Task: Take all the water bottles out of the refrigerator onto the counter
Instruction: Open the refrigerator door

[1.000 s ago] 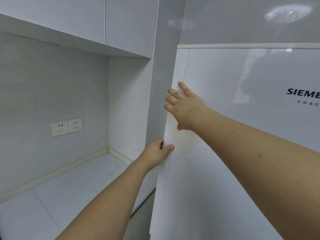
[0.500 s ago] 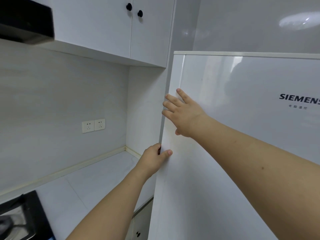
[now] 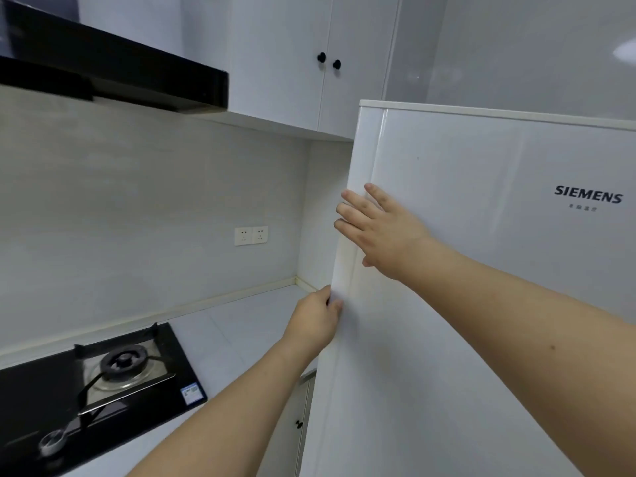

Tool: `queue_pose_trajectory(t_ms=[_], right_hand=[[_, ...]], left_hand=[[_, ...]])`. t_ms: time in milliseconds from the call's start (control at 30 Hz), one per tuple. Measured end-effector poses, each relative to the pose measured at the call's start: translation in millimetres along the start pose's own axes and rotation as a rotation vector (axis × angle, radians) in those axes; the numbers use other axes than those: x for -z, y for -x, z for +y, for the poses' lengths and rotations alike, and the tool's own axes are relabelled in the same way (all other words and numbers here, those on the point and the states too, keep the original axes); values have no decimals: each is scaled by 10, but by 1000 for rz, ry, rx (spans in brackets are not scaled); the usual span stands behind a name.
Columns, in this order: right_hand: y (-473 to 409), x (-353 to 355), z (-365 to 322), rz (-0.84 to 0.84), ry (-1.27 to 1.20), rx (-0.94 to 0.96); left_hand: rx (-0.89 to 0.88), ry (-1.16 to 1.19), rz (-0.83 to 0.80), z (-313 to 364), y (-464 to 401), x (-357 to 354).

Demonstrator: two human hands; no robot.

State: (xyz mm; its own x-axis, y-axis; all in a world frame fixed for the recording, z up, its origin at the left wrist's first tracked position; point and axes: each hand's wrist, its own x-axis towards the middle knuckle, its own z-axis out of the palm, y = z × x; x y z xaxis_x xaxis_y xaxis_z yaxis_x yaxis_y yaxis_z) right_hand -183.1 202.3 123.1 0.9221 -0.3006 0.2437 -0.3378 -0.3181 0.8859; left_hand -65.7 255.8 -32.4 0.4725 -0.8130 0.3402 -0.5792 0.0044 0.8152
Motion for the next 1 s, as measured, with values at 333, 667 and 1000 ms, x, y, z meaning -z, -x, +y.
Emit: queue_pose_trajectory(t_ms=[333, 667, 1000], right_hand=[[576, 583, -166, 99, 29, -17], [1244, 980, -216, 223, 68, -39], [2210, 1342, -207, 446, 59, -53]], left_hand=[[59, 99, -117, 92, 707, 482], [34, 10, -102, 427, 1471, 625], [87, -97, -14, 1038, 2588, 493]])
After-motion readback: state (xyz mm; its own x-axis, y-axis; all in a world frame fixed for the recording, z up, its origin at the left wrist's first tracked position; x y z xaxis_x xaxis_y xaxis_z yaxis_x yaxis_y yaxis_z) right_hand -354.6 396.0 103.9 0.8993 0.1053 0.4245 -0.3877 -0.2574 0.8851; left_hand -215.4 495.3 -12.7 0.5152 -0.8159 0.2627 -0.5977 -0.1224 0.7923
